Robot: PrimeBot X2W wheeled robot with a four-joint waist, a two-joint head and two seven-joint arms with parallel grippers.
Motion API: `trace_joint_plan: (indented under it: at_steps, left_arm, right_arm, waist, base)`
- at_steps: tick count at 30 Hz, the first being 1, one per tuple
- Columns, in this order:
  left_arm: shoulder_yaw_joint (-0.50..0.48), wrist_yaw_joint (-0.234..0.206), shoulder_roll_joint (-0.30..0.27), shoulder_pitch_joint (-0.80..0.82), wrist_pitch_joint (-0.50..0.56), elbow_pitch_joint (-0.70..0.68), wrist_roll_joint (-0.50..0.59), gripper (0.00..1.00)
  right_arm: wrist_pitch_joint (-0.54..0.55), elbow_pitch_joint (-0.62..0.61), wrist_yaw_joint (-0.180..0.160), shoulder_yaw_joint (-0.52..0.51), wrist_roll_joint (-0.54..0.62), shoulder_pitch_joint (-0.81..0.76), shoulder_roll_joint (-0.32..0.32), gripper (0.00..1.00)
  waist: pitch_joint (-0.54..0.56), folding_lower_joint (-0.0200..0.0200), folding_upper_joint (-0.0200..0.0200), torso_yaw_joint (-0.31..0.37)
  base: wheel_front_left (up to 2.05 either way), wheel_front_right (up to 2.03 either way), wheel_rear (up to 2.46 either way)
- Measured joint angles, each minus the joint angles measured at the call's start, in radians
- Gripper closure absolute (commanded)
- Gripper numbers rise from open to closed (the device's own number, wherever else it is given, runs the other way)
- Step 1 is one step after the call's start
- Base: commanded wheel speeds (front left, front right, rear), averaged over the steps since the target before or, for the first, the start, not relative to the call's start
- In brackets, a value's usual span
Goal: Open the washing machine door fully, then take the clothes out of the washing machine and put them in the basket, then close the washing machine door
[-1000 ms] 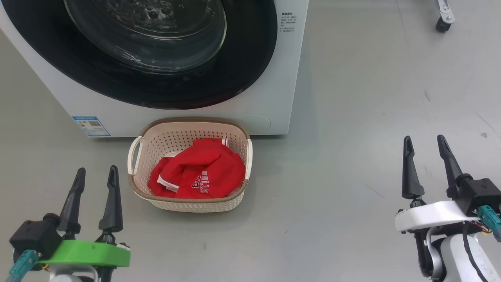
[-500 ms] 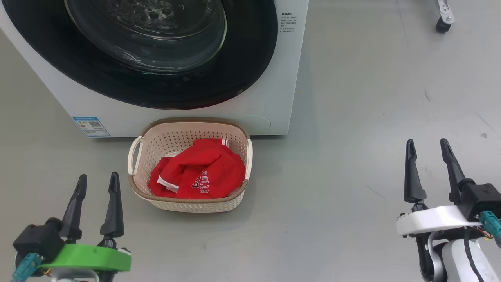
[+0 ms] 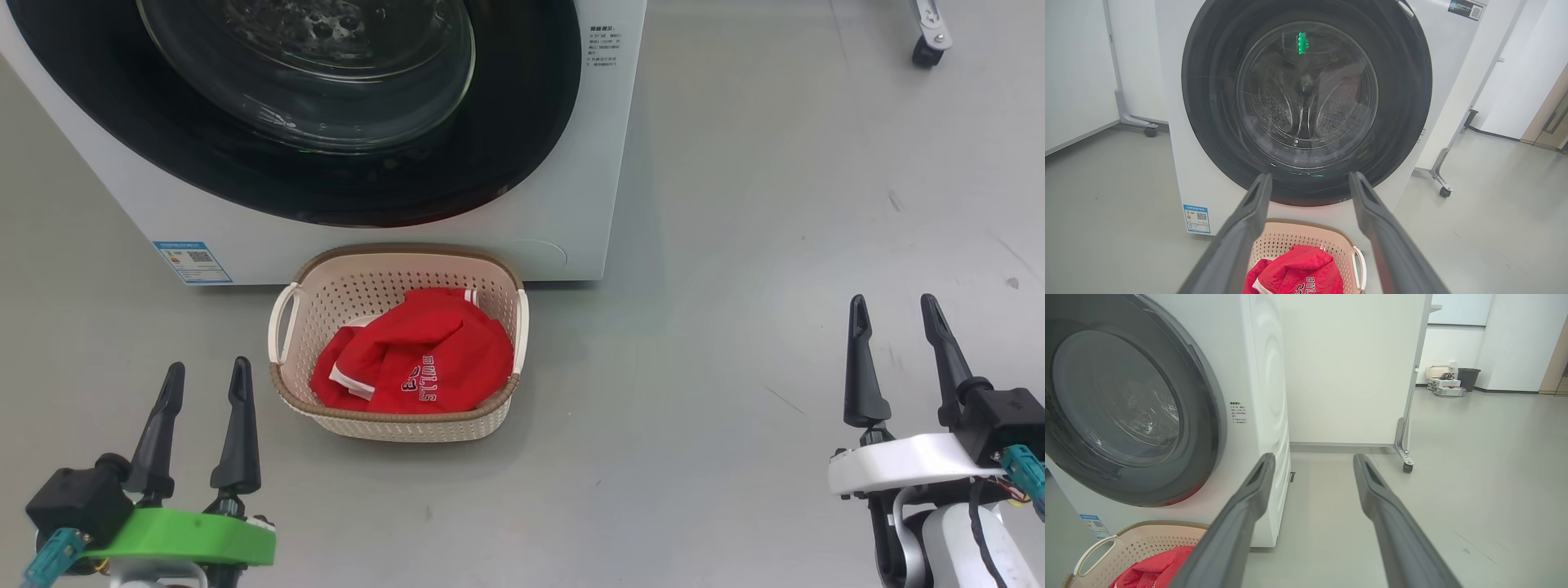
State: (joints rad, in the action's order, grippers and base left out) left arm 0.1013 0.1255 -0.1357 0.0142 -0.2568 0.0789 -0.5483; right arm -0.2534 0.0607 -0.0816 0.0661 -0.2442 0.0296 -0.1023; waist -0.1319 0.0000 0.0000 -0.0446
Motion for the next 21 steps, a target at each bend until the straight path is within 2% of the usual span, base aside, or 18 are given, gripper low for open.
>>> trace_joint_plan:
  at_steps: [16,17,21]
  left_arm:
    - [-0.004,0.000,0.000,0.000,0.000,-0.015,-0.024,0.00]
    - [-0.004,0.000,0.000,0.000,0.000,-0.020,-0.026,1.00]
    - [0.007,0.000,0.021,-0.005,0.000,0.025,-0.026,1.00]
  right_arm:
    - [0.000,-0.005,0.002,-0.014,0.007,-0.014,0.008,0.00]
    - [0.000,-0.005,0.003,-0.014,0.007,-0.014,0.008,1.00]
    - [0.001,0.039,0.001,-0.009,0.006,-0.030,0.024,1.00]
  waist:
    - [-0.006,0.0000,0.0000,-0.004]
    - [-0.007,0.0000,0.0000,-0.004]
    - [-0.007,0.0000,0.0000,-0.005]
  base:
    - [0.00,0.00,0.00]
    - [0.00,0.00,0.00]
    - [0.00,0.00,0.00]
